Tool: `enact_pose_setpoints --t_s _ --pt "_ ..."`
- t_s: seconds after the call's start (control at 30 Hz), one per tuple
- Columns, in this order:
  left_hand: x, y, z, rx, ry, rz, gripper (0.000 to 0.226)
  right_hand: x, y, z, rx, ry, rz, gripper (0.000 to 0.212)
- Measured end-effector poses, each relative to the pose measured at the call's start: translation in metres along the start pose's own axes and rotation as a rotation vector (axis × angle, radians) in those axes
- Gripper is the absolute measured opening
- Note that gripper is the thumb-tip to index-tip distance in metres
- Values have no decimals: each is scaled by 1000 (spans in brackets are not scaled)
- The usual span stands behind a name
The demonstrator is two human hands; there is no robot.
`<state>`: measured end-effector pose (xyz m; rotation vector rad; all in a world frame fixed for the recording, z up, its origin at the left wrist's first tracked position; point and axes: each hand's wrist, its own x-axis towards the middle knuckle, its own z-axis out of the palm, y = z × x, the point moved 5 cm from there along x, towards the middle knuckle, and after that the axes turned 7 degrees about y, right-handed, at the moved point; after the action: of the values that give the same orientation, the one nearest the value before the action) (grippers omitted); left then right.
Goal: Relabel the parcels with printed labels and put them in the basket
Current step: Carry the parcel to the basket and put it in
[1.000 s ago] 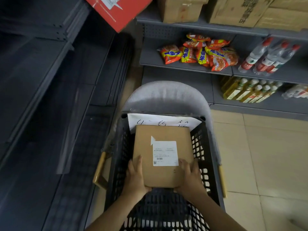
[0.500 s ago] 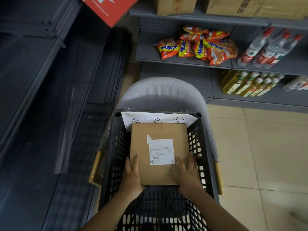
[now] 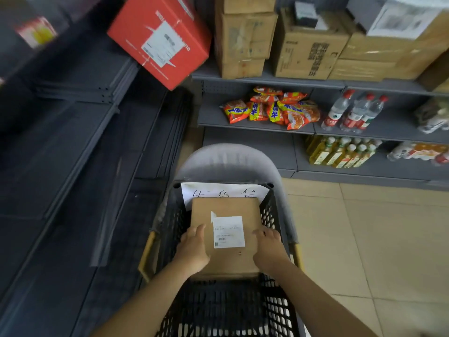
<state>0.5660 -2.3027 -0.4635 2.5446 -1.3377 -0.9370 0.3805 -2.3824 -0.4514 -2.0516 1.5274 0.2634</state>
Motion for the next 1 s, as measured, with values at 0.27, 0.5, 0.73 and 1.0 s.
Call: enact_pose_setpoints --t_s 0.27,0.5,0.73,1.0 --pt "-46 57 -112 29 147 178 61 -47 -47 -107 -62 205 -95 53" --pt "-125 119 -244 -11 381 379 59 -136 -105 -241 25 565 -237 43" --pt "-234 133 -329 29 656 485 49 -233 -147 -314 71 777 -422 40" --pt "-371 63 -332 20 862 269 44 -321 -199 -280 72 749 -742 35"
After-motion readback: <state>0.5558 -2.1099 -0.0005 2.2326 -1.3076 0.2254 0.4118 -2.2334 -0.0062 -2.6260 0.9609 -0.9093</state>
